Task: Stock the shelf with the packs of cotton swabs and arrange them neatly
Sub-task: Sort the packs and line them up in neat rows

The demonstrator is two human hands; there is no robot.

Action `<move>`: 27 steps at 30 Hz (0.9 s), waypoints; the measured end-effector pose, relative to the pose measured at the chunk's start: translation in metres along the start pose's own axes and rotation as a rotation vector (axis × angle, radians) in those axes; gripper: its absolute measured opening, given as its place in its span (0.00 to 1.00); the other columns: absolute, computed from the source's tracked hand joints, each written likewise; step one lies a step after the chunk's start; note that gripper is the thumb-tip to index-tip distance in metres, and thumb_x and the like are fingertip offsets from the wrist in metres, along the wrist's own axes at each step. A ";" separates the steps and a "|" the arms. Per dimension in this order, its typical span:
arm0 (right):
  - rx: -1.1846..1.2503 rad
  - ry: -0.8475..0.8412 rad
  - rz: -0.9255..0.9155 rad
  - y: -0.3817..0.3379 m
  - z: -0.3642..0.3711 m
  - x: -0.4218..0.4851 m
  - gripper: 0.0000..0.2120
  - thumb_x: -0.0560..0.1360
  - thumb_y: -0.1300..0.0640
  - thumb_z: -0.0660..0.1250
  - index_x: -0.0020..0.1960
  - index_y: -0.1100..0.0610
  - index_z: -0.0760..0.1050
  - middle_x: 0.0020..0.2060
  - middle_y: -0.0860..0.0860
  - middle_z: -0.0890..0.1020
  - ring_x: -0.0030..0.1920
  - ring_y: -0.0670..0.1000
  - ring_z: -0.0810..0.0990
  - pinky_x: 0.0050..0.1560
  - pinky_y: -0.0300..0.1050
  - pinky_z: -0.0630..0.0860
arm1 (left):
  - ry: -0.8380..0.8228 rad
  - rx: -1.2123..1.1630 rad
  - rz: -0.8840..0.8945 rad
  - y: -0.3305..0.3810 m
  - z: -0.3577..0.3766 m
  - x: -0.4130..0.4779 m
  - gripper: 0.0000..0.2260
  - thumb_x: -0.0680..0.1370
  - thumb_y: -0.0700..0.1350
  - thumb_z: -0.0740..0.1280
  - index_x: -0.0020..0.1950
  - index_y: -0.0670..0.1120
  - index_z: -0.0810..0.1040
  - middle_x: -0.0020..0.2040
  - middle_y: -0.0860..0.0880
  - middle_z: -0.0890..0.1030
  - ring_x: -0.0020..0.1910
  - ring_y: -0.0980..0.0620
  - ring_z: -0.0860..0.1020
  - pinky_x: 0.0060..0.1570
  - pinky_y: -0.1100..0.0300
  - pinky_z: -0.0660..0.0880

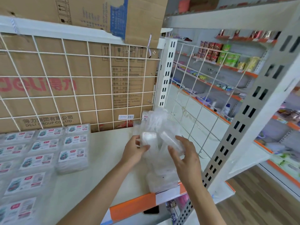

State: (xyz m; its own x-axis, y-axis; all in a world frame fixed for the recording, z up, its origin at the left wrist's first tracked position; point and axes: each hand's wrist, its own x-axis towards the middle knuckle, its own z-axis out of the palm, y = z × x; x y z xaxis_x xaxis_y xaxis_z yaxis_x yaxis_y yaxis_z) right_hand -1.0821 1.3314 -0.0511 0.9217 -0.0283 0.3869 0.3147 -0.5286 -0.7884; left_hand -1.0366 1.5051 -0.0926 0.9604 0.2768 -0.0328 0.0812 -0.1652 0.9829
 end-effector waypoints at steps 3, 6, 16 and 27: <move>0.223 0.001 0.051 -0.011 -0.005 0.001 0.26 0.70 0.33 0.58 0.60 0.47 0.74 0.48 0.45 0.80 0.45 0.43 0.78 0.40 0.30 0.70 | 0.082 -0.039 0.115 0.004 -0.019 -0.013 0.13 0.72 0.41 0.72 0.55 0.45 0.76 0.47 0.50 0.79 0.43 0.49 0.77 0.37 0.62 0.71; 0.485 -0.018 0.151 -0.026 -0.008 0.006 0.19 0.75 0.39 0.61 0.50 0.54 0.78 0.40 0.52 0.83 0.40 0.52 0.81 0.36 0.41 0.77 | 0.090 -0.102 0.266 0.008 -0.046 -0.032 0.12 0.67 0.50 0.72 0.48 0.50 0.76 0.43 0.58 0.80 0.42 0.57 0.77 0.43 0.60 0.73; 0.894 -0.309 0.524 -0.054 0.024 0.004 0.12 0.78 0.53 0.61 0.52 0.60 0.76 0.41 0.58 0.85 0.39 0.56 0.85 0.33 0.42 0.80 | 0.241 0.170 0.591 0.008 -0.104 -0.080 0.16 0.71 0.40 0.70 0.50 0.60 0.77 0.53 0.61 0.78 0.57 0.62 0.75 0.56 0.68 0.69; 1.076 -0.751 0.810 -0.094 0.084 -0.021 0.13 0.70 0.50 0.64 0.50 0.56 0.79 0.44 0.53 0.85 0.38 0.50 0.83 0.38 0.44 0.80 | 0.159 0.454 0.587 0.001 -0.150 -0.103 0.24 0.67 0.37 0.69 0.51 0.63 0.68 0.63 0.67 0.68 0.64 0.67 0.67 0.60 0.74 0.62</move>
State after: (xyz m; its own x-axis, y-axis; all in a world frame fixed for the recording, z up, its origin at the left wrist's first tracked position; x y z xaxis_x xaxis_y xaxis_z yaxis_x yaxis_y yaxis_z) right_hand -1.1124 1.4528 -0.0256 0.7151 0.5975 -0.3629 -0.6047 0.2683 -0.7499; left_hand -1.1754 1.6188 -0.0606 0.8324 0.1512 0.5331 -0.2964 -0.6914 0.6589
